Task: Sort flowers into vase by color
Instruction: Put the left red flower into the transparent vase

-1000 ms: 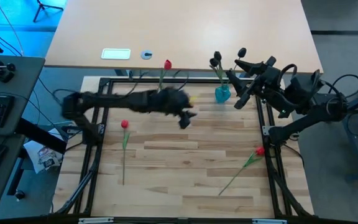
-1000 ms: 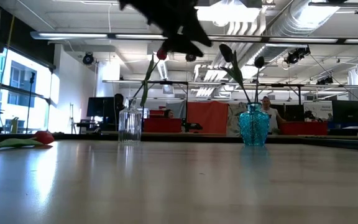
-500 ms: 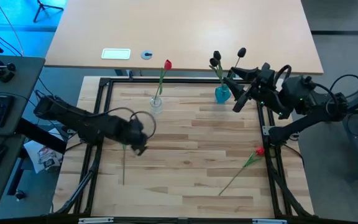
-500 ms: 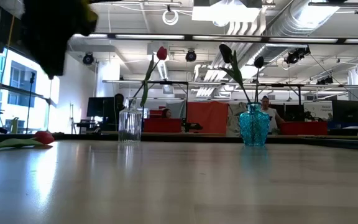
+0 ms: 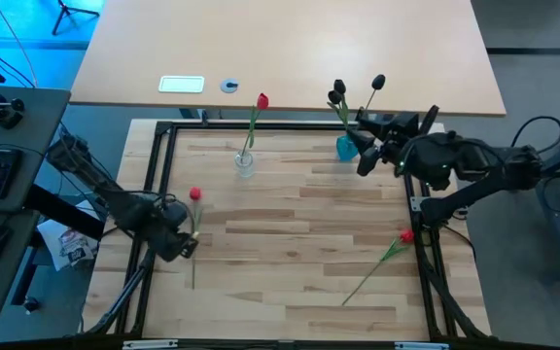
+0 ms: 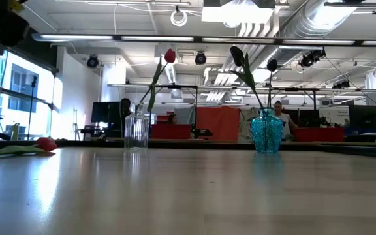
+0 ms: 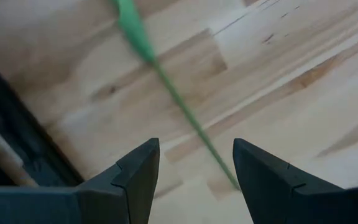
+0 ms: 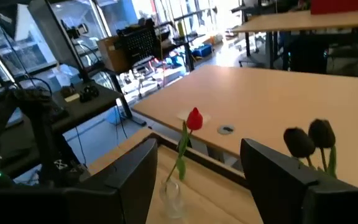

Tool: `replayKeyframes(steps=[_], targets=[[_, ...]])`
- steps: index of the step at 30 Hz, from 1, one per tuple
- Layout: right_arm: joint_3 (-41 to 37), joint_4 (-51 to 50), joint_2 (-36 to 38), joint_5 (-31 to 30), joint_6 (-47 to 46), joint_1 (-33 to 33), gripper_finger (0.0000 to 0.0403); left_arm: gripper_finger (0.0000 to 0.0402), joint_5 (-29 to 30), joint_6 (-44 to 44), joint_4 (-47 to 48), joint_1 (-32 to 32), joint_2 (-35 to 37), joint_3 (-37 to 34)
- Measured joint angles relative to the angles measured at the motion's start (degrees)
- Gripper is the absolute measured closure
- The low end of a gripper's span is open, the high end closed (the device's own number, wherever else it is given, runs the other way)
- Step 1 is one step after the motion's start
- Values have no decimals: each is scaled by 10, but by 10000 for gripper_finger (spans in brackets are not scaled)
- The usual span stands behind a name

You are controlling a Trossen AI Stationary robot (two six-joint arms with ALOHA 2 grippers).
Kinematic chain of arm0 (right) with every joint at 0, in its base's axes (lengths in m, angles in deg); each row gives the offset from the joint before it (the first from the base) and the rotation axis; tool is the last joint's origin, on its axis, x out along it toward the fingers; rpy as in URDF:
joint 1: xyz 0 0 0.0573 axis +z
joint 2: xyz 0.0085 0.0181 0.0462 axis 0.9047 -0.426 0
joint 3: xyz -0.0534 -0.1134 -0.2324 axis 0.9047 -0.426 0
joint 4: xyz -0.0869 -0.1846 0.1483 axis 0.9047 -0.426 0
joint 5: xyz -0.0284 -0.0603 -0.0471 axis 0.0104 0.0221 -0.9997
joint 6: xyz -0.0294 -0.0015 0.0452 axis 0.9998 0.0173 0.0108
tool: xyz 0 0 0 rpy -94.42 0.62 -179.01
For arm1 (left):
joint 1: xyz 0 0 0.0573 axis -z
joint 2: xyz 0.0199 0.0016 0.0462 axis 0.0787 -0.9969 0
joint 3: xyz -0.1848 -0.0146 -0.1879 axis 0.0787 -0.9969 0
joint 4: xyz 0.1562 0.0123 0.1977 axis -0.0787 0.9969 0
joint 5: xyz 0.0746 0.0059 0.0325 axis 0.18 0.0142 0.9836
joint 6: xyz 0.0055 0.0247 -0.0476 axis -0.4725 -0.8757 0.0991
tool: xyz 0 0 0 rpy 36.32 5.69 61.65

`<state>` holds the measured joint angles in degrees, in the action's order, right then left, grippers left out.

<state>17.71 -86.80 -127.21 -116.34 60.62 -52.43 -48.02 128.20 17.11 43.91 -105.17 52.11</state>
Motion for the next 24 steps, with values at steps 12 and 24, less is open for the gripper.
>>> replayKeyframes(steps=[12, 24], targets=[[0, -32, -13, 6, -8, 0, 176, 209, 56, 150, 40, 20, -22, -11], [0, -47, -13, 6, 23, 0, 176, 209, 55, 161, -111, -101, -108, -84]])
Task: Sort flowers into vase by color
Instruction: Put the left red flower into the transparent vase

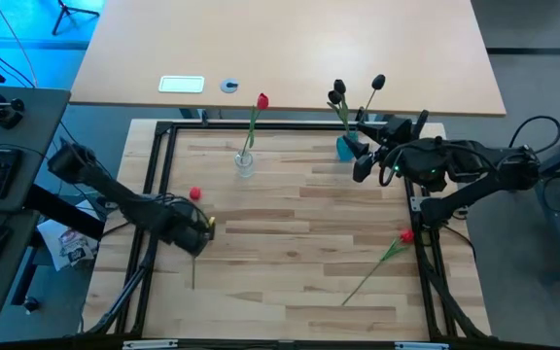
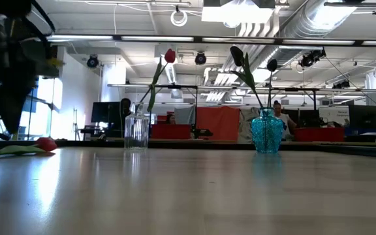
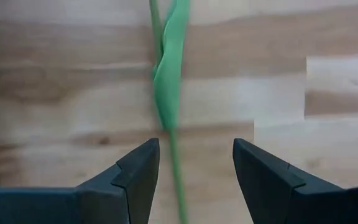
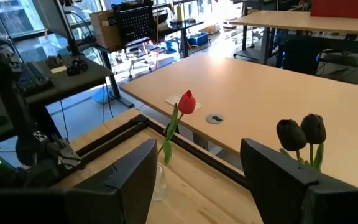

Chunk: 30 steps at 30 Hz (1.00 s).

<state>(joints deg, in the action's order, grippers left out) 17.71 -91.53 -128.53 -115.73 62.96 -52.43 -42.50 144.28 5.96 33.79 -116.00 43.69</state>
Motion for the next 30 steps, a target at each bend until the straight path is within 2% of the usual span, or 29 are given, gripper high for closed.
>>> replayKeyframes(steps=[6, 12, 16, 19, 22, 26, 28, 30], targets=[[0, -16, 0, 0, 8, 0, 176, 209, -7, -18, -2, -54, -35, -7], [0, -39, 0, 0, 8, 0, 176, 209, -40, -65, -18, -78, -70, -6], [0, -41, 0, 0, 8, 0, 176, 209, -46, -63, -7, -90, -92, -6], [0, -41, 0, 0, 4, 0, 176, 209, -36, -65, -31, -100, -109, -11], [0, -41, 0, 0, 4, 0, 176, 216, -52, -89, -66, -112, -116, -31], [0, -41, 1, 0, 3, 0, 176, 254, -53, -96, -75, -113, -112, -35], [0, -42, 1, 0, 3, 0, 176, 297, -52, -122, -81, -114, -101, -35], [0, -42, 1, 0, 2, 0, 176, 356, -40, -154, -92, -114, -85, -32]])
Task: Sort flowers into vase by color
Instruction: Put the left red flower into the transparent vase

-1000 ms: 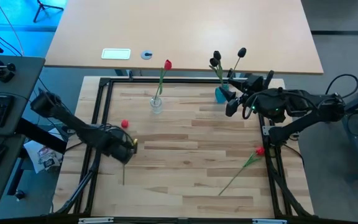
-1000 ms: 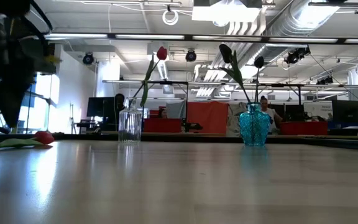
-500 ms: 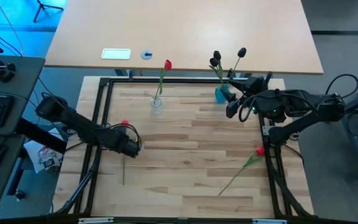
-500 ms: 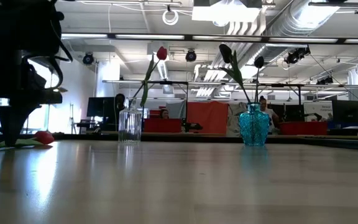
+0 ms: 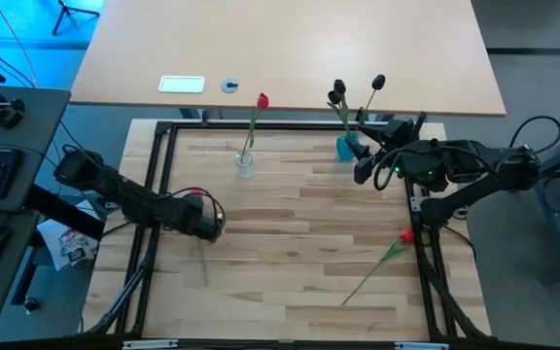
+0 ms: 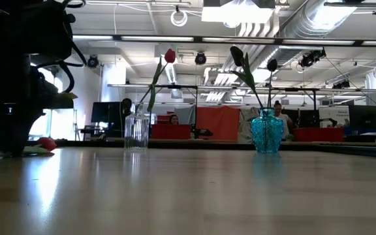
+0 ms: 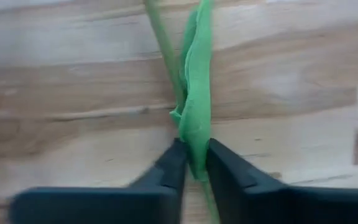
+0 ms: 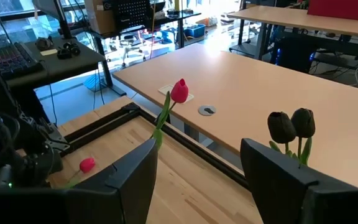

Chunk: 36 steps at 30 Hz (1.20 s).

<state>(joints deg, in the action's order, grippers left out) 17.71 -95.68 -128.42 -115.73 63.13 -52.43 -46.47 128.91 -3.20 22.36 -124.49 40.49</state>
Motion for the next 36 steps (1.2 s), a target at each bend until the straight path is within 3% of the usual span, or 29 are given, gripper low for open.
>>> replayKeyframes(steps=[2, 11, 17, 21, 25, 29, 36], targets=[[0, 0, 0, -3, 0, 0, 176, 387, 17, -16, -6, -3, 13, 5], [0, 0, 0, -6, -23, 0, 176, 399, 152, -187, 7, -4, 162, 101], [0, 1, 0, -10, -51, 0, 176, 401, 335, -402, -11, -15, 267, 185], [0, 1, 0, -10, -70, 0, 176, 401, 378, -575, -96, -53, 317, 201], [0, 0, 0, -10, -74, 0, 176, 401, 344, -746, -211, -110, 344, 201], [0, 1, 0, -18, -85, 0, 176, 401, 241, -874, -348, -170, 342, 185], [0, 0, 0, -20, -115, 0, 176, 401, 23, -911, -605, -284, 314, 73]])
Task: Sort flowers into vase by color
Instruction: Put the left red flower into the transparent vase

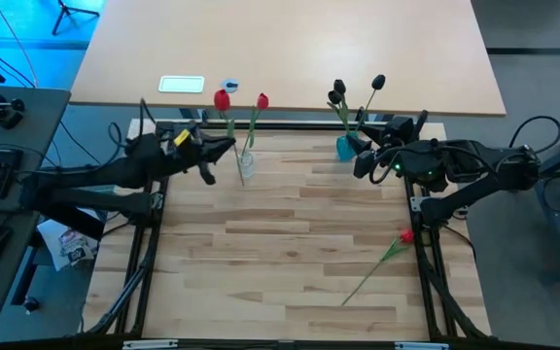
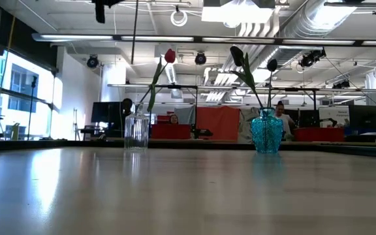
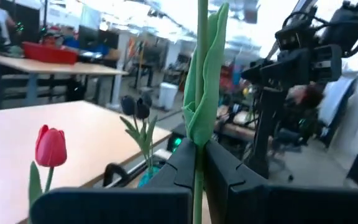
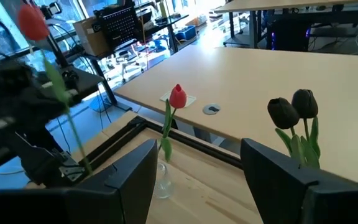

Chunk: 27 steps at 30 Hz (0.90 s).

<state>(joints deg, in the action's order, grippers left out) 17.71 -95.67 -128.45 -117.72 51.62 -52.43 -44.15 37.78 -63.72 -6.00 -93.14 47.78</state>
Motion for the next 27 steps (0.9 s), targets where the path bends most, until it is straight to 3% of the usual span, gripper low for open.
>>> replayKeyframes(steps=[6, 16, 27], targets=[[0, -3, -9, 0, -9, 0, 176, 401, -124, 29, -129, -87, -3, -51], [0, -22, -29, -5, -8, 0, 176, 401, -129, -61, -110, -200, -25, -53], [0, -25, -30, -11, -8, 0, 176, 402, -177, -48, -143, -263, -121, -53]])
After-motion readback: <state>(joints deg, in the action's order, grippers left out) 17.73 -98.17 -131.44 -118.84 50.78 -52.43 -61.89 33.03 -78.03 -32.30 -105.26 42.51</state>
